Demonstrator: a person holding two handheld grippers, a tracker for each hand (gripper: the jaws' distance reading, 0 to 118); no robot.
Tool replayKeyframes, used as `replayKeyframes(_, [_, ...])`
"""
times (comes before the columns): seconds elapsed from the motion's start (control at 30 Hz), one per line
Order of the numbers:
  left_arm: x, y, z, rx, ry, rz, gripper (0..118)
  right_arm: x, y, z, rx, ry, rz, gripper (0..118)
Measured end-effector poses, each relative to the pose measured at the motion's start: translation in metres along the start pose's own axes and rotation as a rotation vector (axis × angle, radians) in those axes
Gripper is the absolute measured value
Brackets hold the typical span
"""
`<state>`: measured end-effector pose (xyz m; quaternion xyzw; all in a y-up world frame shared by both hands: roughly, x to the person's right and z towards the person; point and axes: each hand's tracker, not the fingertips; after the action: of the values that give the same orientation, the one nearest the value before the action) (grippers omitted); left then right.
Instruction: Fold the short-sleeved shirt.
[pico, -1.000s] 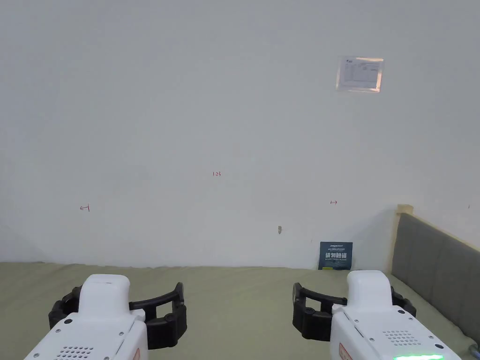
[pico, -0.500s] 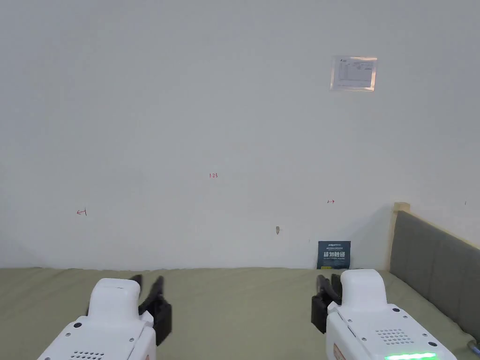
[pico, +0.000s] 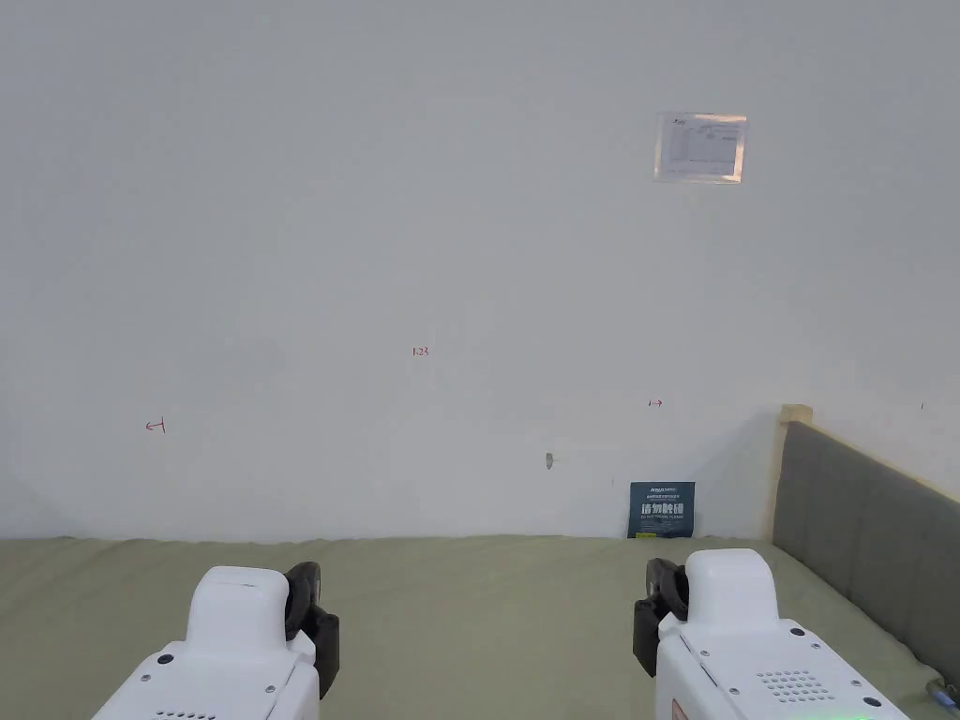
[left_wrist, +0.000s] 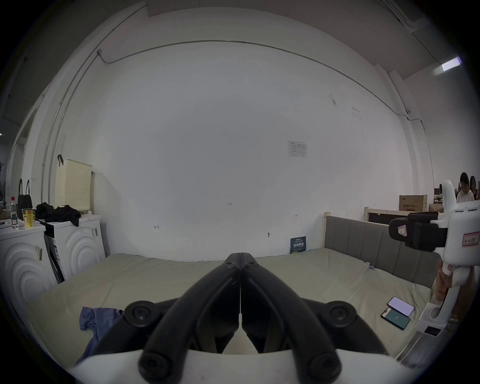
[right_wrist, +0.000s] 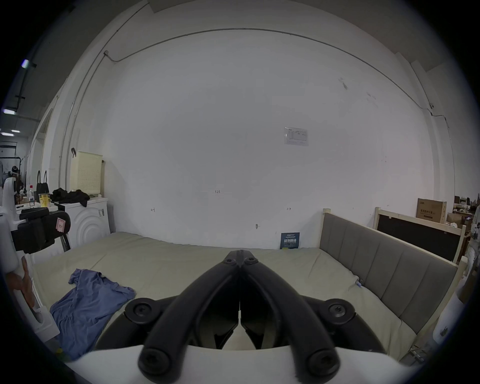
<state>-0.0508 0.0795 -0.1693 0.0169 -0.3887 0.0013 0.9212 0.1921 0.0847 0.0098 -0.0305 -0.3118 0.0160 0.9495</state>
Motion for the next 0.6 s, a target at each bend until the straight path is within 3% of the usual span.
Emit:
replayKeyframes(0.4, [-0.013, -0.003, 0.005, -0.012, 0.038, 0.020, 0, -0.004, 0.002, 0.000, -0.001, 0.002, 0.008, 0])
replayKeyframes(0.5, [-0.030, -0.006, 0.014, -0.036, 0.065, 0.030, 0, -0.016, 0.003, -0.004, -0.004, 0.048, 0.007, 0])
replayKeyframes(0.6, [-0.057, -0.008, 0.031, -0.045, 0.173, 0.021, 0, -0.053, 0.003, -0.012, -0.005, 0.139, 0.036, 0])
